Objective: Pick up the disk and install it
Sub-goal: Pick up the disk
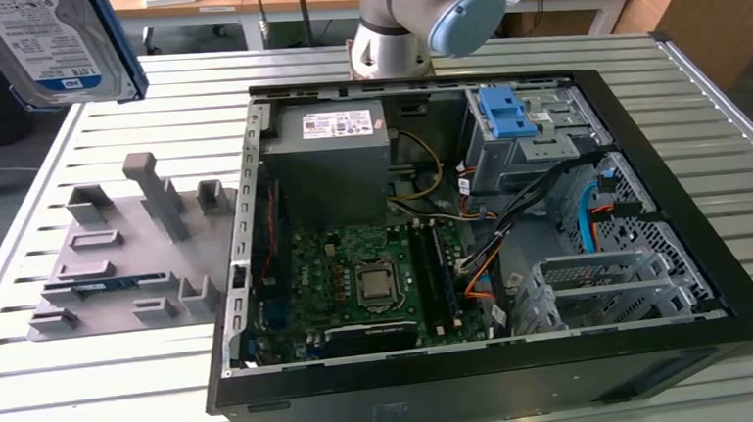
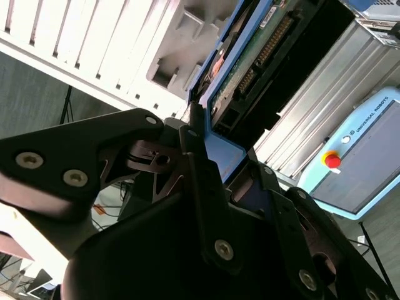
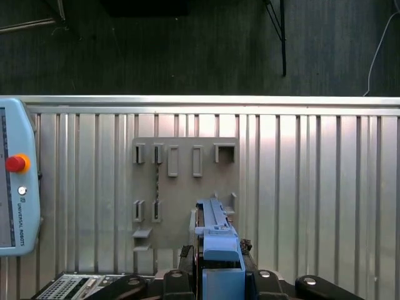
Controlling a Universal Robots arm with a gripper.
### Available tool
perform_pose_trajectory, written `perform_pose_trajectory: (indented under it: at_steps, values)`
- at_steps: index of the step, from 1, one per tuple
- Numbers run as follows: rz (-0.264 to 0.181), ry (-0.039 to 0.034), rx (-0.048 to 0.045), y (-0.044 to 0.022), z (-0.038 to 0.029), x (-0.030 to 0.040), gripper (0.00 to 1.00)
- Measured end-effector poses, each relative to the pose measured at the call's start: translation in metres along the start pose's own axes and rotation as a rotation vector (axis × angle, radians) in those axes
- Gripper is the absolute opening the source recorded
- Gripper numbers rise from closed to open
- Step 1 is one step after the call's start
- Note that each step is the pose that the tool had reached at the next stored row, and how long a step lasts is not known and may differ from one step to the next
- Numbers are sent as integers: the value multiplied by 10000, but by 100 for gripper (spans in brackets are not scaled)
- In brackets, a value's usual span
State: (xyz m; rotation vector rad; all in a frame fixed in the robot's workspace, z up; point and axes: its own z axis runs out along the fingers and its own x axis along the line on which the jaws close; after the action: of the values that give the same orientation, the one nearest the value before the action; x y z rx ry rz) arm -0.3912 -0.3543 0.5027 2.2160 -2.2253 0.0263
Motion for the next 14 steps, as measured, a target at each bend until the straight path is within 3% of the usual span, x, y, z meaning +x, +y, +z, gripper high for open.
perform_pose_trajectory:
  at_steps: [7, 14]
  values:
    - [0, 0, -4, -145, 2, 43, 36]
    - [1, -1, -9, -249, 4, 104, 36]
